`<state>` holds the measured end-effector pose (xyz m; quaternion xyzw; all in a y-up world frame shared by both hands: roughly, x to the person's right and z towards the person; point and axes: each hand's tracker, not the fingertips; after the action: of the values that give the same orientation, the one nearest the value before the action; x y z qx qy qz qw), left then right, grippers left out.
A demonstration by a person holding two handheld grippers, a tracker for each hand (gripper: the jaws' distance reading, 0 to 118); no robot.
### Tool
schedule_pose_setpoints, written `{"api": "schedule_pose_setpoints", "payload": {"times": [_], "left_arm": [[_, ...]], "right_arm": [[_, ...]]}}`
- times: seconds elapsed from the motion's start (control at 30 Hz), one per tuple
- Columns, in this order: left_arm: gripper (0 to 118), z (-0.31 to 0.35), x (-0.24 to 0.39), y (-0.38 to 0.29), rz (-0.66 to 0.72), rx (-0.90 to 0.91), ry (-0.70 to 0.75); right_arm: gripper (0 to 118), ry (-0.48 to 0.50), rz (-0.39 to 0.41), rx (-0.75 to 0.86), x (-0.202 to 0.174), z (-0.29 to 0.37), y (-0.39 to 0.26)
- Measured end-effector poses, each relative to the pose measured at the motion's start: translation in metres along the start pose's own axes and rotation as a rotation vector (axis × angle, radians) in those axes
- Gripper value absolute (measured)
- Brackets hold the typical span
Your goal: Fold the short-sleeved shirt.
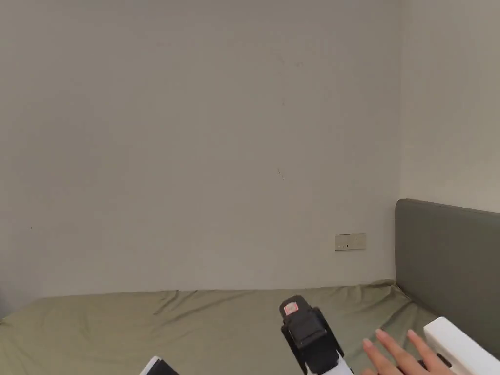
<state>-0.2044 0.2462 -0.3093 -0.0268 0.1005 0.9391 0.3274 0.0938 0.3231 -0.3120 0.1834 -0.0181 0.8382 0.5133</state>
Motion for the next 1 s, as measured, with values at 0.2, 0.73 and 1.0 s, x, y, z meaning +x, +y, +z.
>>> {"api": "schedule_pose_setpoints", "payload": {"times": [0.2,0.73,1.0], "left_arm": [[118,0.003,0.069,-0.056,-0.925,-0.122,-0.238],[118,0.040,0.071,-0.172,-2.260,0.040,-0.342],[118,0.044,0.072,-0.171,-2.339,0.165,-0.373]], "right_arm": [[118,0.247,-1.206,-0.141,0.064,-0.031,-0.071],[118,0.168,-2.148,-0.342,0.007,-0.021,-0.144],[118,0.137,-2.114,-0.327,0.015,-0.018,-0.145]]}}
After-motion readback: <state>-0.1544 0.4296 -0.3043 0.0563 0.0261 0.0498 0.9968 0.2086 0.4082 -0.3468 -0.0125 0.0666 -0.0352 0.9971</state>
